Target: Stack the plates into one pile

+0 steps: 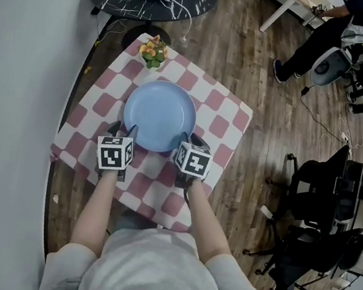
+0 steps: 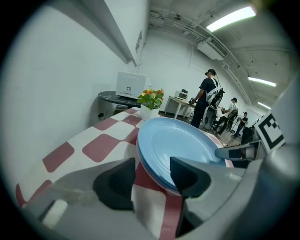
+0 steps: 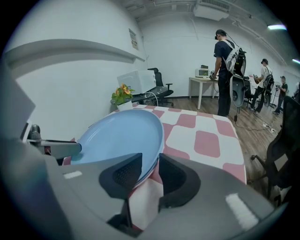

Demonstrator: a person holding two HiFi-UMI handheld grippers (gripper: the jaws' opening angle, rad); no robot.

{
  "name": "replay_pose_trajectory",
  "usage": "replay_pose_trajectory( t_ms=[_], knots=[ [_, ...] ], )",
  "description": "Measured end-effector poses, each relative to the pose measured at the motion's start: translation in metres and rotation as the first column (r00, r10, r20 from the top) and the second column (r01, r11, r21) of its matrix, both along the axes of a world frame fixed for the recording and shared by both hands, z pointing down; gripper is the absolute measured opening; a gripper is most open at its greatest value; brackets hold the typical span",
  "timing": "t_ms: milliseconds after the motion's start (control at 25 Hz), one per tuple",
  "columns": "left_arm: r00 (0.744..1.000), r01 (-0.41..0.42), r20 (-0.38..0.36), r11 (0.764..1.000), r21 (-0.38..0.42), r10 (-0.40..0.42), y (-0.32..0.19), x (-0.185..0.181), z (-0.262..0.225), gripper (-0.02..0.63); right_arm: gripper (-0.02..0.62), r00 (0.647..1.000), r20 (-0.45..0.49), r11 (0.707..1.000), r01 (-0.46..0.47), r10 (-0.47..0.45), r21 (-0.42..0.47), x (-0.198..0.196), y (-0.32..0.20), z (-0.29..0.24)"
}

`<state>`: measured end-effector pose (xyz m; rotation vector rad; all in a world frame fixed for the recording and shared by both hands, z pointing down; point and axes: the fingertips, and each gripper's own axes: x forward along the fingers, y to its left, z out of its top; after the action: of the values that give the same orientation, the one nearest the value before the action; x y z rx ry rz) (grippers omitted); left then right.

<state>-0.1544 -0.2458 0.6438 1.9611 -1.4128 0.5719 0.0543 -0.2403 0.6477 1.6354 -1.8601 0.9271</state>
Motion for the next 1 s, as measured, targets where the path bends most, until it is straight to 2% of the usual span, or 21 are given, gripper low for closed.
replay_pose_trajectory(
  t_ms=[200,280,400,440,720,1000],
  knots=[
    [0.999,0.019,0.028,0.997,0.071,-0.021,-0.001,-0.011,-0.015,0.209,0.120,1.000,-0.018,0.997,0.025,-0.023,0.078,-0.001,-0.003,-0.017],
    [0.998,0.022,0.052,0.992,0.121,-0.029,-0.001,-0.017,-0.027,0.147,0.091,0.999,-0.023,0.993,0.044,-0.041,0.114,-0.004,-0.005,-0.026],
    [0.996,0.024,0.076,0.977,0.210,-0.040,0.002,-0.021,-0.052,0.027,0.003,0.997,-0.023,0.982,0.081,-0.078,0.173,-0.008,-0.005,-0.044],
    [0.996,0.020,0.078,0.971,0.239,-0.040,0.004,-0.020,-0.061,0.002,0.003,0.996,-0.013,0.976,0.095,-0.094,0.194,-0.010,-0.004,-0.052],
    [0.996,-0.012,0.088,0.903,0.430,-0.028,0.030,-0.010,-0.135,0.002,0.002,0.979,0.034,0.926,0.179,-0.201,0.334,-0.018,0.010,-0.109],
    [0.994,0.028,0.074,0.826,0.562,-0.084,0.065,0.001,-0.201,0.002,0.002,0.947,-0.038,0.829,0.299,-0.320,0.472,-0.016,0.033,-0.177]
  ],
)
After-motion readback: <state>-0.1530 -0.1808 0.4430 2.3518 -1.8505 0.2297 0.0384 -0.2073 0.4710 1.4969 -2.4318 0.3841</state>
